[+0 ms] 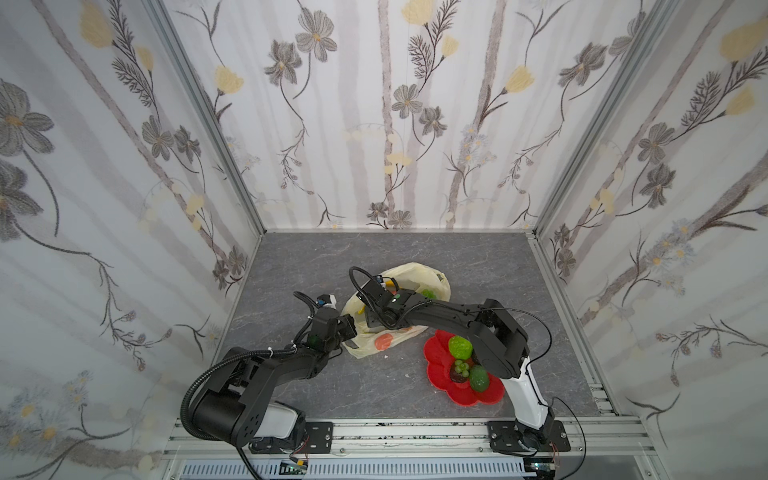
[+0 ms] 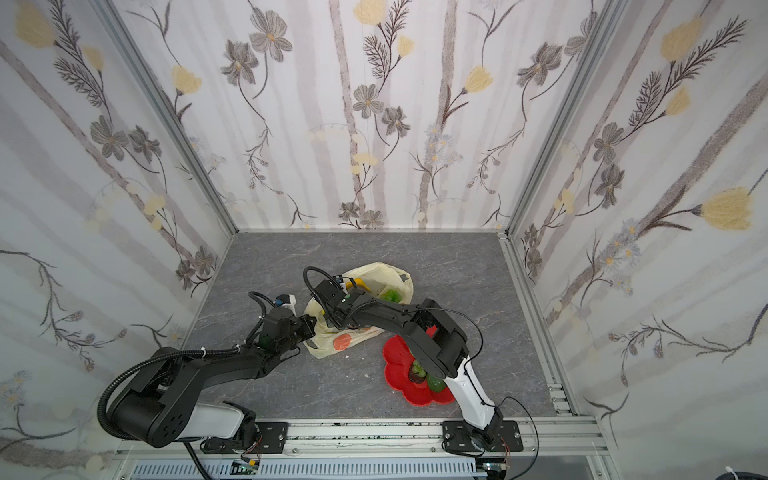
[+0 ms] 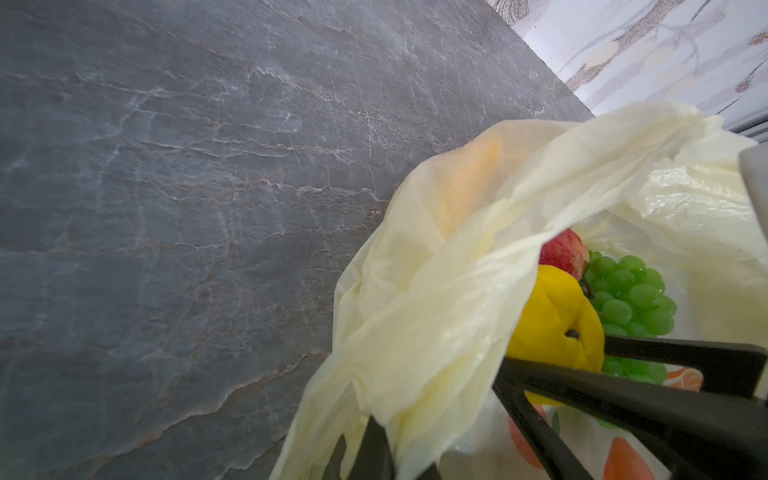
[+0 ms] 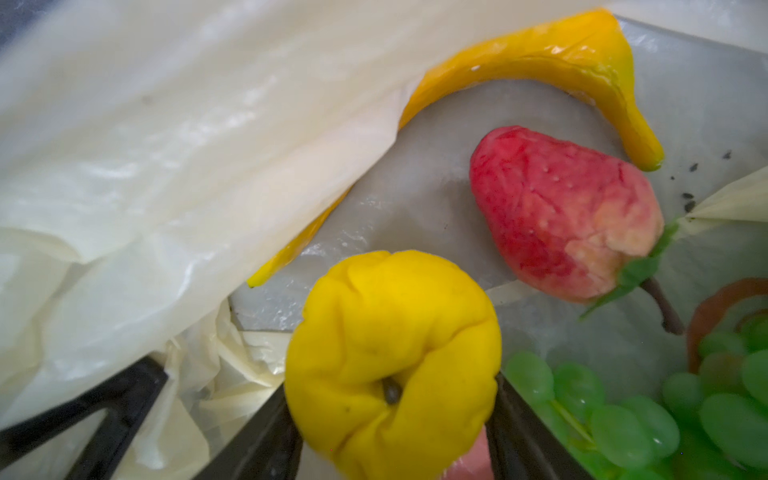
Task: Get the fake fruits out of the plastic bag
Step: 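Lift the yellow fruit out and carry it over the red plate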
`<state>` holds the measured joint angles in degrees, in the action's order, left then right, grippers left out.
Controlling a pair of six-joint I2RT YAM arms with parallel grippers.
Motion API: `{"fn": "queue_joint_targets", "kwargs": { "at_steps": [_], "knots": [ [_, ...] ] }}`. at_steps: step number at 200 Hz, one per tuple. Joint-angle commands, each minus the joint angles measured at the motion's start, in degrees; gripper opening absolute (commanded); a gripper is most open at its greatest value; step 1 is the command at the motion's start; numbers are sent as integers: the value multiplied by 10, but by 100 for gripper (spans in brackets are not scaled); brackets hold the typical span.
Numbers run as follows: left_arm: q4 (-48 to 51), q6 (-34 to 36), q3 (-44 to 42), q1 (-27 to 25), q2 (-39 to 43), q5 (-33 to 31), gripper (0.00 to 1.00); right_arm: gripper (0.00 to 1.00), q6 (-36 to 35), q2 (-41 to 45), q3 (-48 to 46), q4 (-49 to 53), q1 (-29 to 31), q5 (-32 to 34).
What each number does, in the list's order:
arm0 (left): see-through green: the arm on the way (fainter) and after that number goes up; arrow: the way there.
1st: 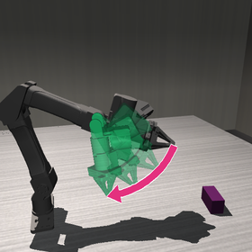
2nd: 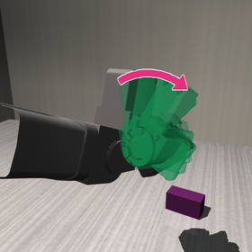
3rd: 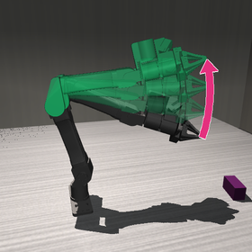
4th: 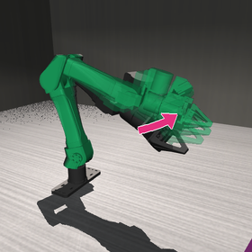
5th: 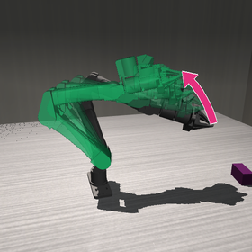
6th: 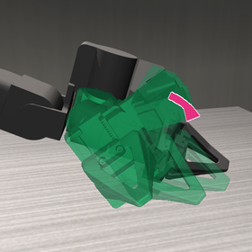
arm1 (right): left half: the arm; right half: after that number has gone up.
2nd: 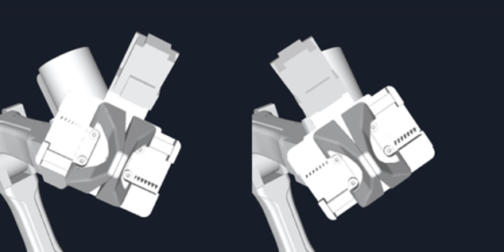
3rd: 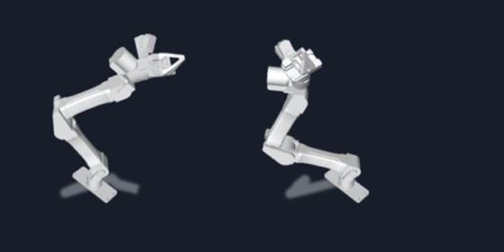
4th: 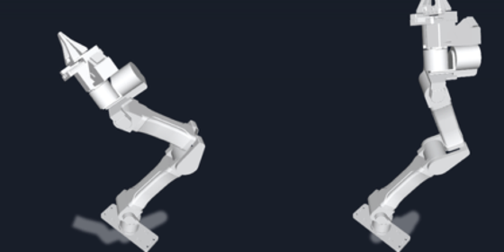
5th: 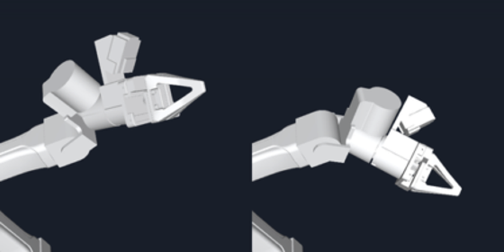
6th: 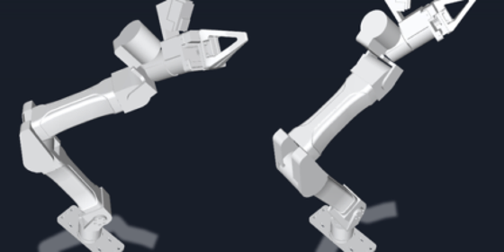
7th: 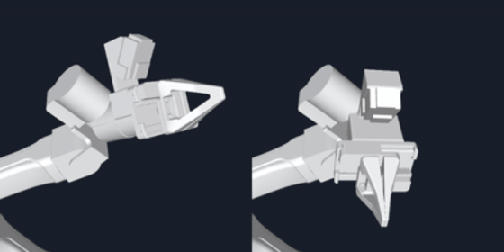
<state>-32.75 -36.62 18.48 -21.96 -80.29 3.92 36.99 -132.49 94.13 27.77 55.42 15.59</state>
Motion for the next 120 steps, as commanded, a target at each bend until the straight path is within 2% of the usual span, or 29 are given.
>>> {"fn": "queue_joint_targets", "kwargs": {
  "at_steps": [1,39,98,120],
  "knots": [
    [-10,0,5,1,-1,1,0,63,0,6,4,-14,0,10],
    [-10,3,5,1,-7,-4,0,60,-23,34,-12,-27,2,-18],
    [-12,1,7,1,-9,1,0,60,-40,177,-114,-50,5,-30],
    [-12,1,5,1,-3,2,0,59,-24,229,-144,-33,5,-25]
  ]
}}
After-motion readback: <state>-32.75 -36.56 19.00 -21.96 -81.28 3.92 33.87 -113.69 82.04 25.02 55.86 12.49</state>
